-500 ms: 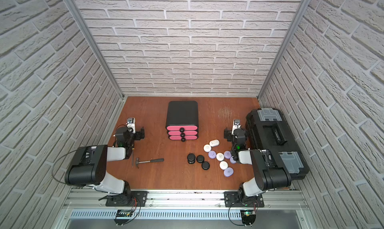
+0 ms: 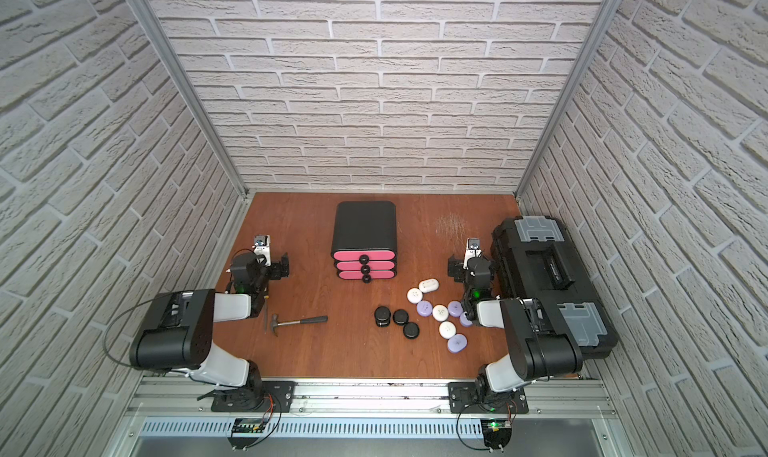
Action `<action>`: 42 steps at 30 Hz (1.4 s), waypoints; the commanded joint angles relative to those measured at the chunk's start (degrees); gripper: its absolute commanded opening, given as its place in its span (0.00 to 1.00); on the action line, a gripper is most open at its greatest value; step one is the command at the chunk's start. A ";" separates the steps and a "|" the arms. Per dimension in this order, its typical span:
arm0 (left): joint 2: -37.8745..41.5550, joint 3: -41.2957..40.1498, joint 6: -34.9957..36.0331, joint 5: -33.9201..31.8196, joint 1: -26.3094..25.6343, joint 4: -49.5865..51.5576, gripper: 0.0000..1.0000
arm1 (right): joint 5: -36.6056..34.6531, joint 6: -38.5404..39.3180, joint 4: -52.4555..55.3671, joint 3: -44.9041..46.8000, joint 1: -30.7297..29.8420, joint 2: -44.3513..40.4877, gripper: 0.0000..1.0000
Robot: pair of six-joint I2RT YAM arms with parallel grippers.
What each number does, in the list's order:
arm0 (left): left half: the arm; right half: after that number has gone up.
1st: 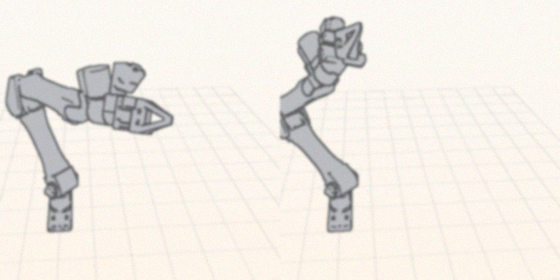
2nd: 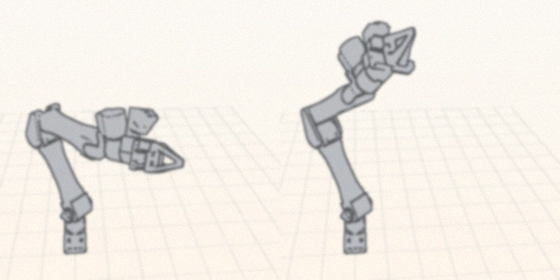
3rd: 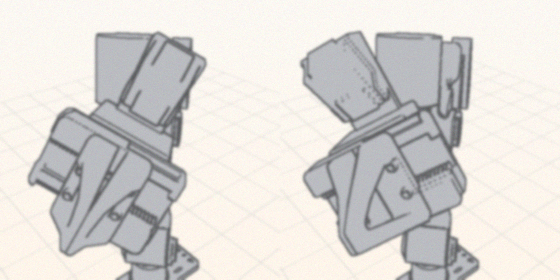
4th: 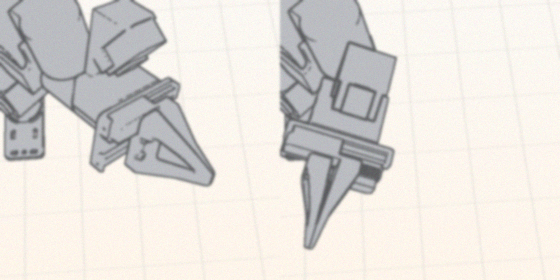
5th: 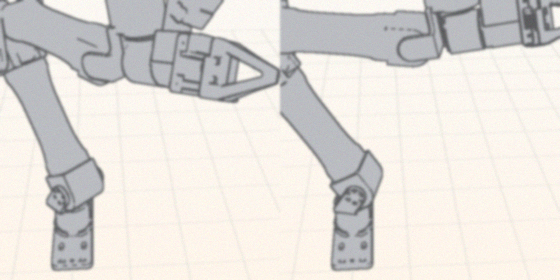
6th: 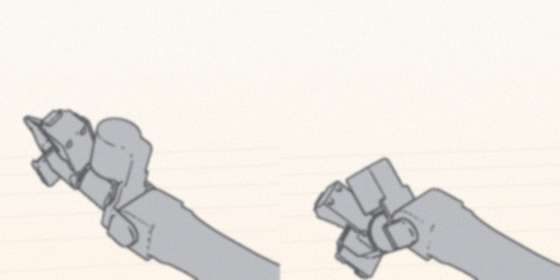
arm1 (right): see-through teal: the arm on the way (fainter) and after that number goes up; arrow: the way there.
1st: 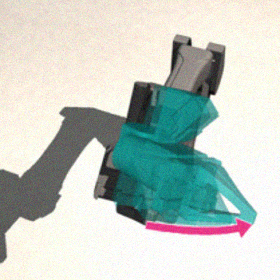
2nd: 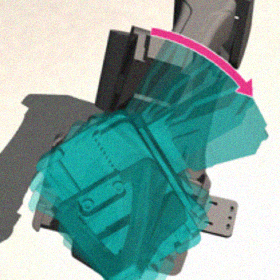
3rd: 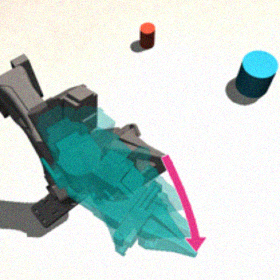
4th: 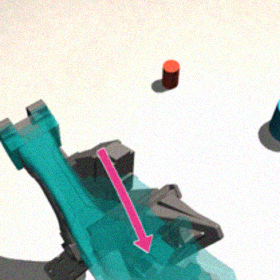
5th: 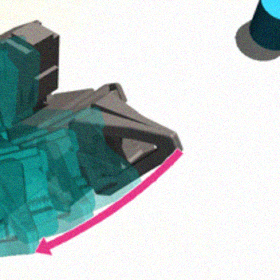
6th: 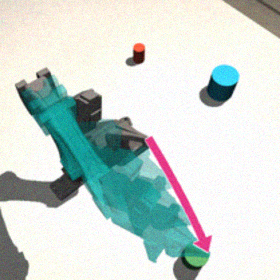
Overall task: Put the bluetooth earphones in the drawer according to color
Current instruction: Move the storage box to the center of the board.
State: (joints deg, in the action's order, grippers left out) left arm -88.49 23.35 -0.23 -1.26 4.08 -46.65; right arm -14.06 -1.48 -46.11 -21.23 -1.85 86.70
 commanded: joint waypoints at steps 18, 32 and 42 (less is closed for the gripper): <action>10.23 4.44 -0.28 -4.54 -2.82 16.60 0.98 | 8.35 4.17 2.42 -0.23 -0.25 -7.61 0.99; 40.57 3.36 -11.22 -7.13 -13.39 33.81 0.98 | 17.20 -11.57 35.74 -9.53 -1.29 -31.46 0.99; 48.33 3.34 -29.56 1.43 -14.19 44.81 0.98 | 24.62 -25.29 54.63 -14.63 -1.23 -36.77 0.99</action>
State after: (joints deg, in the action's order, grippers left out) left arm -41.45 25.69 -23.94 -4.10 -10.00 -7.27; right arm 5.80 -21.08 2.55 -35.86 -2.87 50.48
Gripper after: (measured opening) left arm 0.983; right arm 0.988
